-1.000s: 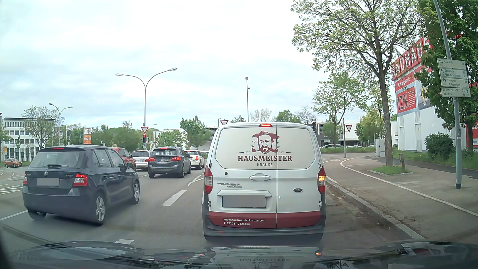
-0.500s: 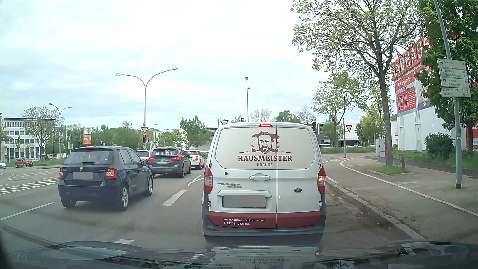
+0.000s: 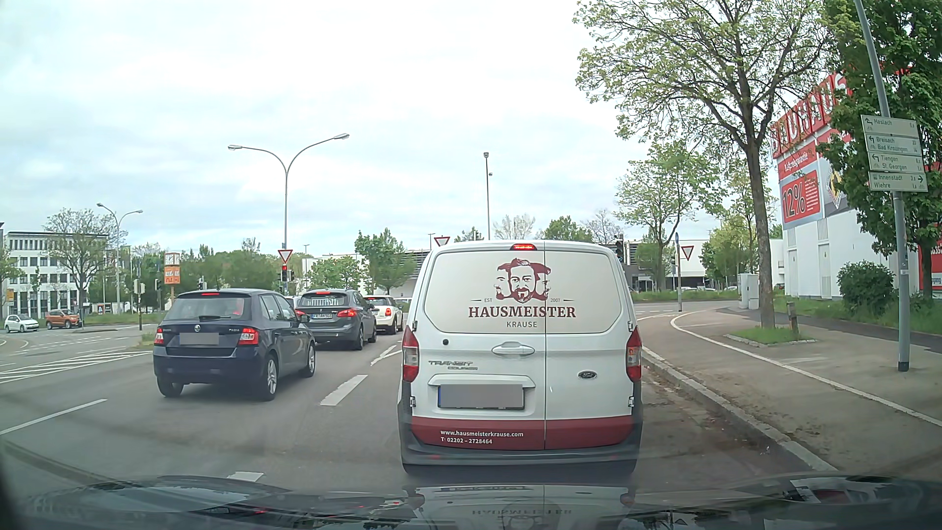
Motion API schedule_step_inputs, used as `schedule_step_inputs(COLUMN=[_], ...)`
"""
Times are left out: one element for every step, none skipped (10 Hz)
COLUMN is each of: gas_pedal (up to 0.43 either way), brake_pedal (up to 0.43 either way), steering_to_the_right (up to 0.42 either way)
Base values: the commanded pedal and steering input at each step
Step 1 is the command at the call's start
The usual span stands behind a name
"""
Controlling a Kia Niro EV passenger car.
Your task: Follow the waypoints while adhering to traffic rules and regulations
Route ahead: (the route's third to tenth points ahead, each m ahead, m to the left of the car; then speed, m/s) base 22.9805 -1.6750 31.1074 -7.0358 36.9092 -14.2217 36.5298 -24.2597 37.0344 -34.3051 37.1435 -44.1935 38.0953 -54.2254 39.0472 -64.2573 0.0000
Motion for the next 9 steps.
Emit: schedule_step_inputs(gas_pedal=[0.0,0.0,0.0,0.0,0.0,0.0,0.0,0.0,0.0], brake_pedal=[0.201,0.201,0.201,0.201,0.201,0.201,0.201,0.201,0.201], steering_to_the_right=[-0.061,-0.061,-0.061,-0.061,-0.061,-0.061,-0.061,-0.061,-0.061])
